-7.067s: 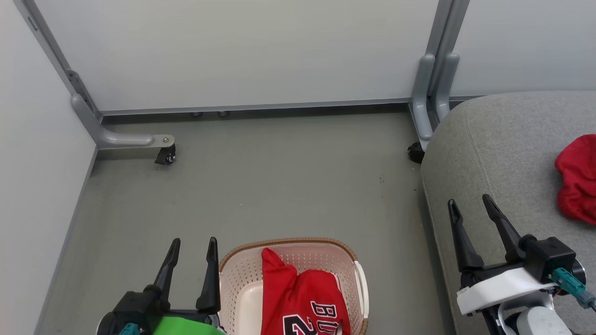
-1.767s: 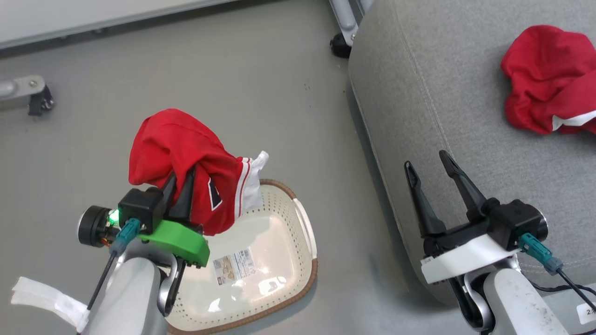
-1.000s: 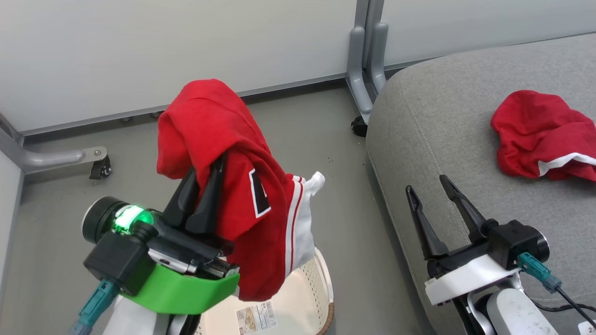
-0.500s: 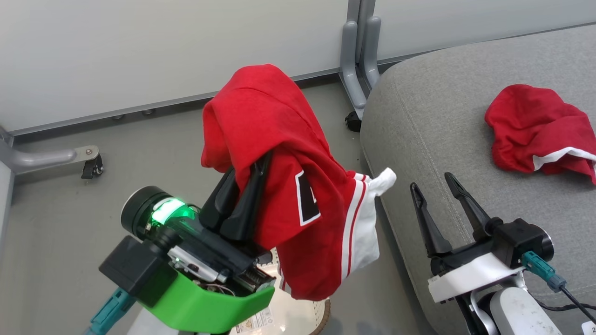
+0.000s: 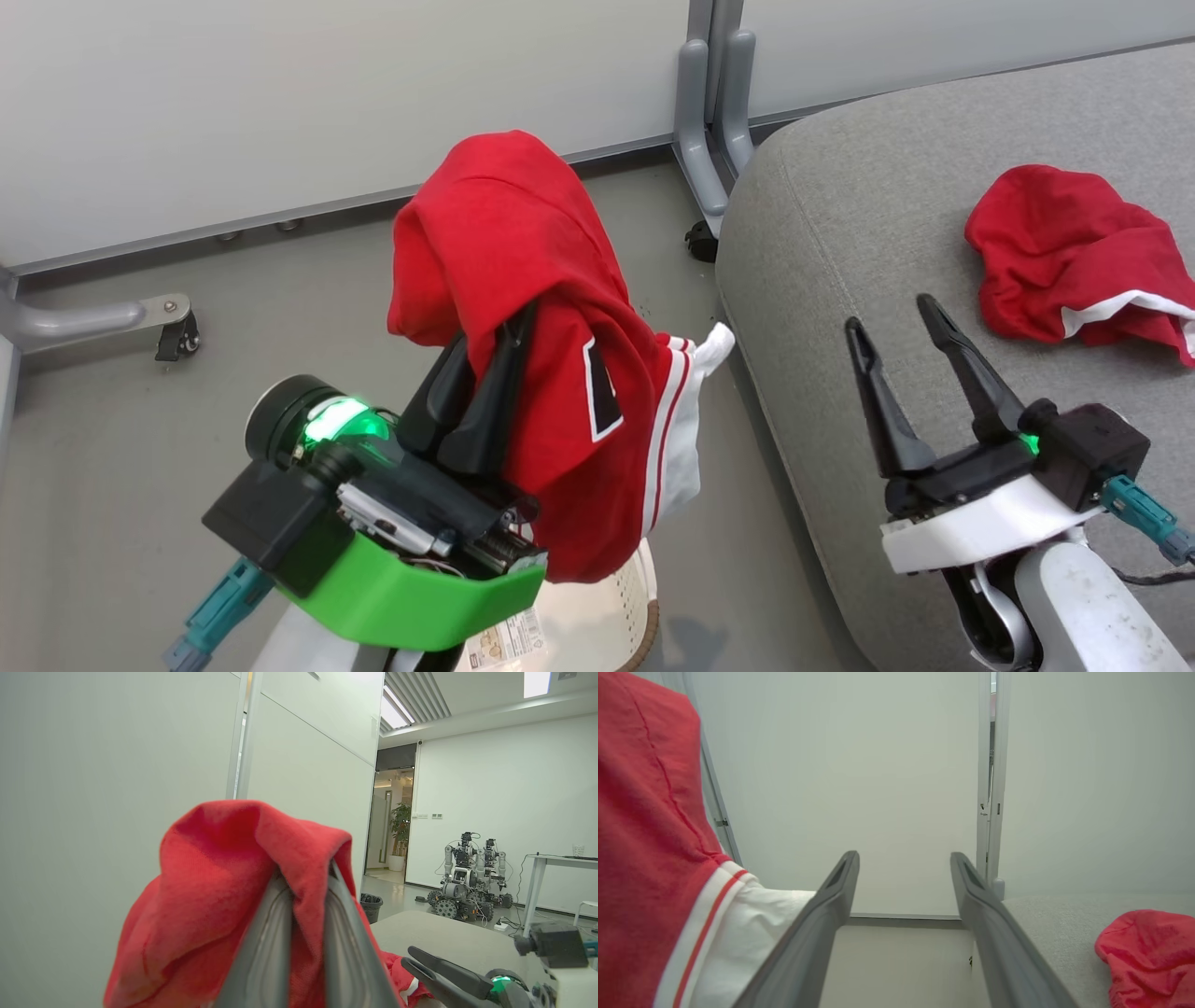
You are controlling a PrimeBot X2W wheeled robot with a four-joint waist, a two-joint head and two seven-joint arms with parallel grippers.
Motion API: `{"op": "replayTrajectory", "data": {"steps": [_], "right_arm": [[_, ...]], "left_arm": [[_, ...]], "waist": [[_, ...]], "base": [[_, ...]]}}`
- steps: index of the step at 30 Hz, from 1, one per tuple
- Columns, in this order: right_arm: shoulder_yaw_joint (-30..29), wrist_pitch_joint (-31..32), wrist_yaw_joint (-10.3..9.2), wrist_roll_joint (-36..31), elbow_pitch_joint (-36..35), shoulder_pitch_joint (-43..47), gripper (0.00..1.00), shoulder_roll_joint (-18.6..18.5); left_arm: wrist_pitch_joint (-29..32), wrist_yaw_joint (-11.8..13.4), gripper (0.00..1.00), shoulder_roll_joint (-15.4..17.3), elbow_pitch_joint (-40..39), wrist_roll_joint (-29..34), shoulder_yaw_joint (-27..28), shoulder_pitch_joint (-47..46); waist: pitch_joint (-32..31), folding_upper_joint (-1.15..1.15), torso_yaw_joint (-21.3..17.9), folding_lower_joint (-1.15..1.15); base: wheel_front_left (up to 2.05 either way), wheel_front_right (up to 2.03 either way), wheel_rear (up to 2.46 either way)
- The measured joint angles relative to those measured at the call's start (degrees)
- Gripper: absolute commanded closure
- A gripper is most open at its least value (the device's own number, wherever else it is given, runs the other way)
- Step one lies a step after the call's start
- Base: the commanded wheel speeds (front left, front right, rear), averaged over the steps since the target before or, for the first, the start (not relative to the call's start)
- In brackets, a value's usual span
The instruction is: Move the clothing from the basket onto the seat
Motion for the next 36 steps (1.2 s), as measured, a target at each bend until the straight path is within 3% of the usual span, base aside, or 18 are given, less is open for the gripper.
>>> {"op": "replayTrajectory", "data": {"steps": [5, 9, 14, 18, 26, 32, 36], "right_arm": [[8.72, -0.01, 0.00, 3.55, -4.41, -1.74, 0.00, -4.60], [17.70, 0.00, -0.01, 5.45, -7.00, -4.52, 0.00, -10.45], [30.72, 0.00, 0.01, 5.91, -7.64, -10.88, 0.00, -19.24], [36.50, -0.01, 0.00, 7.97, -5.94, -16.24, 0.00, -23.36], [43.01, -0.01, 0.00, 10.81, -3.41, -25.19, 0.00, -27.00], [53.48, 0.00, 0.01, 13.49, -0.89, -31.43, 0.00, -29.14], [56.84, 0.00, 0.00, 14.03, 0.01, -35.04, 0.00, -29.04]], "left_arm": [[0.01, 0.00, 1.00, 0.65, 0.73, 0.40, -0.79, 0.01], [0.01, 0.00, 1.00, 1.11, 1.01, 0.42, -1.36, -0.01], [0.01, 0.00, 1.00, 2.09, 1.34, 0.22, -3.30, -0.18], [0.01, 0.00, 1.00, 2.88, 1.40, 0.09, -4.94, -1.45], [0.01, 0.00, 1.00, 3.28, 1.22, -0.60, -8.61, -2.66], [0.01, 0.00, 1.00, 3.86, 0.34, -1.40, -10.79, -3.73], [0.01, 0.00, 1.00, 4.22, 0.22, -1.45, -11.68, -4.05]], "waist": [[0.08, 0.00, 0.06, 0.00], [0.16, 0.00, 0.10, 0.00], [0.30, 0.00, 0.23, 0.00], [0.53, 0.00, 0.52, 0.00], [1.11, 0.00, 1.75, 0.00], [1.63, 0.00, 2.68, 0.00], [1.95, 0.00, 3.04, 0.00]], "base": [[0.00, 0.00, 0.00], [0.00, 0.00, 0.00], [0.00, 0.00, 0.00], [0.00, 0.00, 0.00], [0.00, 0.00, 0.00], [0.00, 0.00, 0.00], [0.00, 0.00, 0.00]]}}
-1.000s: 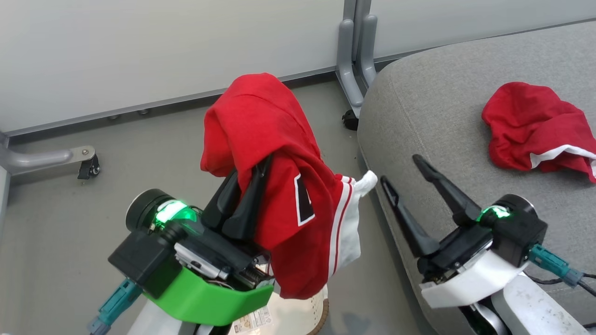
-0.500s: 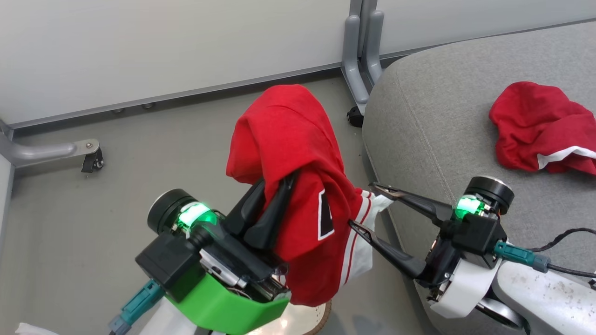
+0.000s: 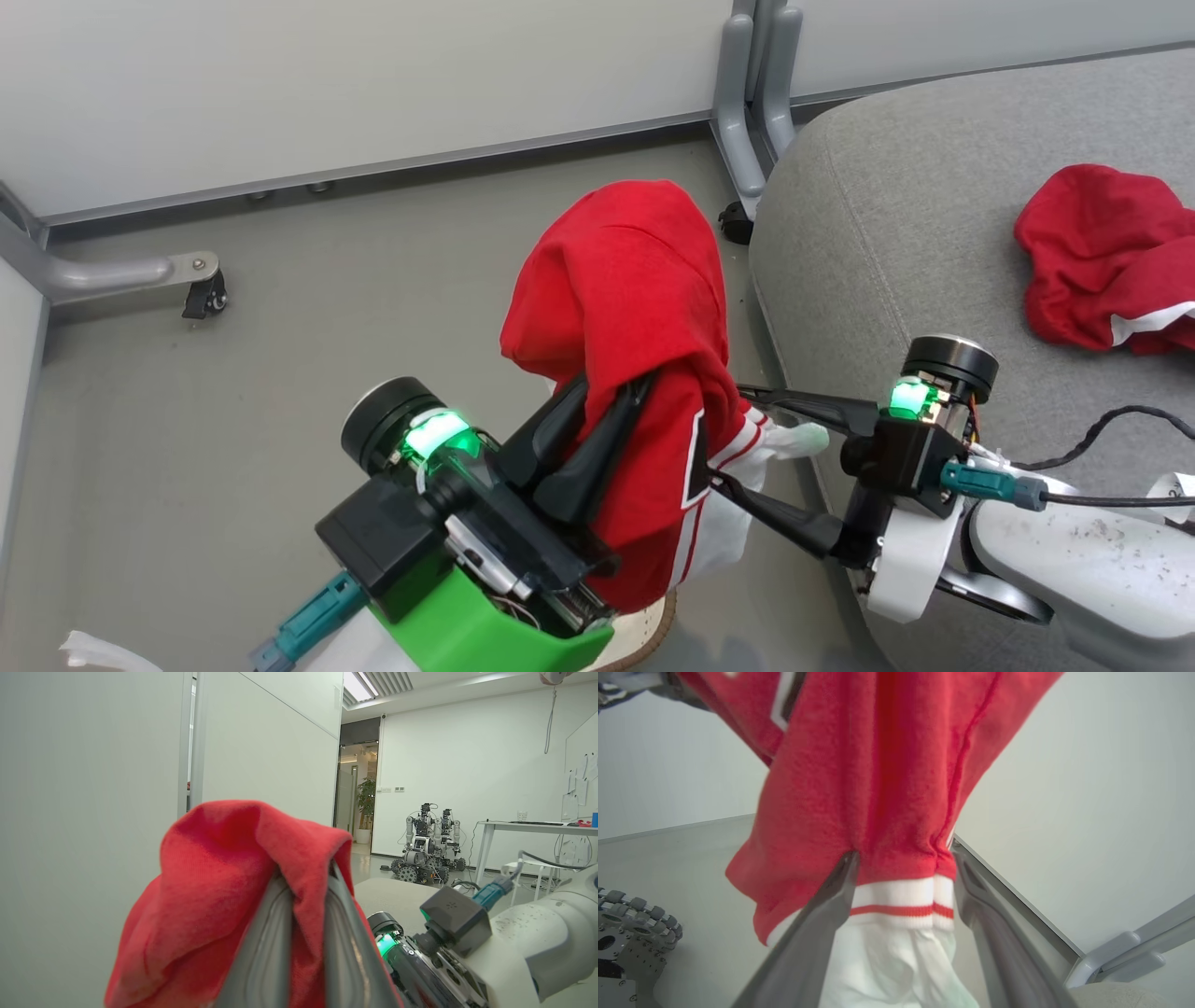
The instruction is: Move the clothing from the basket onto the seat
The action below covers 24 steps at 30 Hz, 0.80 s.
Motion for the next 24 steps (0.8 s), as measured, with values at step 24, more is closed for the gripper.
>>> {"op": "replayTrajectory", "data": {"steps": [24], "right_arm": [[3.24, -0.01, 0.00, -1.23, 4.19, 3.04, 0.00, 13.15]], "left_arm": [[0.00, 0.00, 1.00, 0.31, 0.29, -1.20, -3.45, -0.75]], "waist": [[-1.71, 0.00, 0.93, 0.00]], "base": [[0.00, 0.00, 0.00]]}}
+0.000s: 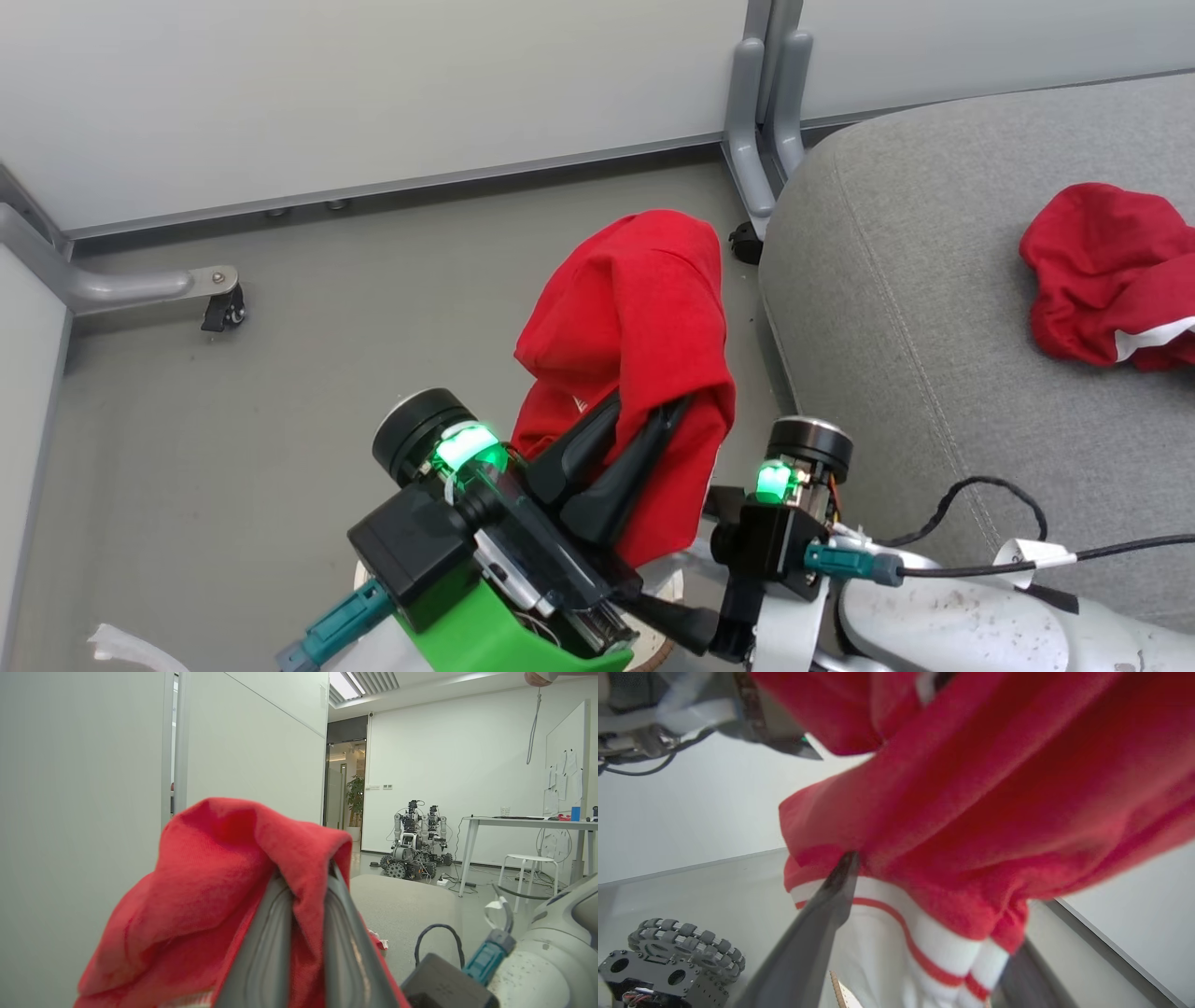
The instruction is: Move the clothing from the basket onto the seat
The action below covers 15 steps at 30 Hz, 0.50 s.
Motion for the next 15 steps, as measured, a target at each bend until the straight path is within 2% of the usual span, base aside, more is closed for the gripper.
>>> {"op": "replayTrajectory", "data": {"steps": [7, 15], "right_arm": [[0.00, 0.00, 0.00, 1.97, 1.33, 0.82, 0.00, 3.22], [-4.17, 0.01, 0.00, 3.37, 1.43, 1.80, 0.00, 5.25]], "left_arm": [[0.00, 0.00, 1.00, -0.18, 0.23, -0.45, 0.00, 0.29], [0.00, 0.00, 1.00, -0.43, 0.88, -0.45, 0.23, 1.26]], "waist": [[-0.73, 0.00, 0.32, 0.00], [-1.24, 0.00, 0.42, 0.00]], "base": [[0.00, 0.00, 0.00], [0.00, 0.00, 0.00]]}}
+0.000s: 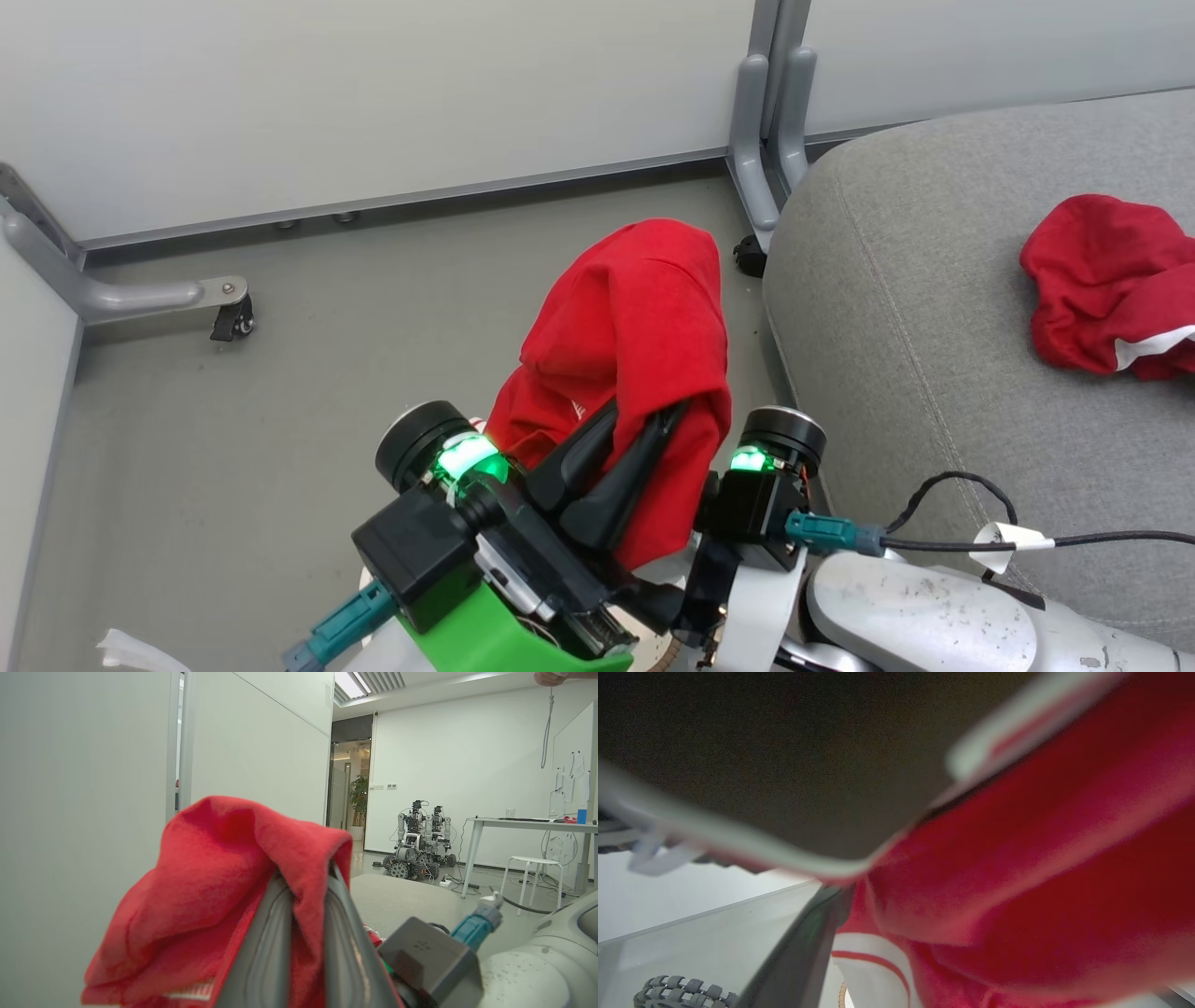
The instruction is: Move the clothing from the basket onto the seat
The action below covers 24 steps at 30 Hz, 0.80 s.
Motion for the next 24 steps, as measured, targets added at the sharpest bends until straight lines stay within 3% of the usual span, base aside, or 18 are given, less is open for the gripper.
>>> {"op": "replayTrajectory", "data": {"steps": [3, 5, 6, 24], "right_arm": [[-0.19, 0.00, 0.00, -0.35, 0.37, 0.66, 0.00, 0.29], [-0.26, 0.00, 0.00, -0.42, 0.63, 0.66, 0.84, 0.41], [-0.25, 0.00, 0.00, -0.42, 0.77, 0.66, 1.00, 0.45], [-3.22, 0.00, 0.00, -1.31, 1.71, 1.48, 1.00, 0.64]], "left_arm": [[0.00, 0.00, 1.00, -0.07, 0.09, 0.00, 0.15, 0.02], [0.00, 0.00, 1.00, -0.09, 0.14, 0.00, 0.27, 0.02], [0.00, 0.00, 1.00, -0.10, 0.16, 0.00, 0.42, 0.02], [0.00, 0.00, 1.00, -0.41, 0.22, 0.02, 1.56, 0.04]], "waist": [[-0.01, 0.00, -0.06, 0.00], [0.07, 0.00, -0.13, 0.00], [0.13, 0.00, -0.16, 0.00], [0.56, 0.00, -0.30, 0.00]], "base": [[0.00, 0.00, 0.00], [0.00, 0.00, 0.00], [0.00, 0.00, 0.00], [0.00, 0.00, 0.00]]}}
